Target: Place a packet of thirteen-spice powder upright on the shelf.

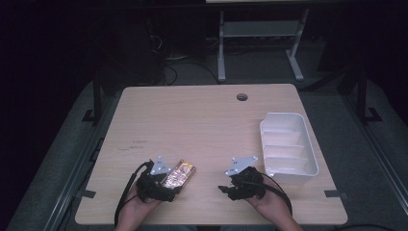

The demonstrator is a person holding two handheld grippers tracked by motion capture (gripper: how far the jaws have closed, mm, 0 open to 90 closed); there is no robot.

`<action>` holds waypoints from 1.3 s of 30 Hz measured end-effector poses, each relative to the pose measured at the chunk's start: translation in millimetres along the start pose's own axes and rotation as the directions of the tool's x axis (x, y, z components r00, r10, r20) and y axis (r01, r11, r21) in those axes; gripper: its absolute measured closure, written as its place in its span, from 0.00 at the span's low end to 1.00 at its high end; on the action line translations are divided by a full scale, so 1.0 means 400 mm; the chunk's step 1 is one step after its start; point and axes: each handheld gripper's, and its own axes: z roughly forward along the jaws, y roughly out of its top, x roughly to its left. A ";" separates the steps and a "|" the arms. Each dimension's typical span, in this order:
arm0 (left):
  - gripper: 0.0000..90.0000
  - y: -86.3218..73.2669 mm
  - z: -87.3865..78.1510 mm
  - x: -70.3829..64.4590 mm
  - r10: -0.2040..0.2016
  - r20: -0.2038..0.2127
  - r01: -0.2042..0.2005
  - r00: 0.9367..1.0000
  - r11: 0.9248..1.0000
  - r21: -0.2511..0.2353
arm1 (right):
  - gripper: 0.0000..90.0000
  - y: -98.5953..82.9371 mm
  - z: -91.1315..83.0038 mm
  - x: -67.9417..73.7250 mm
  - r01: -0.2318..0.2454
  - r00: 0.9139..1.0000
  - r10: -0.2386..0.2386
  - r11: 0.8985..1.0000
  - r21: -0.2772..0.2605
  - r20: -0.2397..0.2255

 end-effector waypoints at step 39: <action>0.36 0.001 0.021 -0.023 0.069 -0.008 -0.068 0.998 0.995 0.074 | 0.40 0.007 0.015 0.014 0.001 1.000 -0.001 1.000 0.005 -0.016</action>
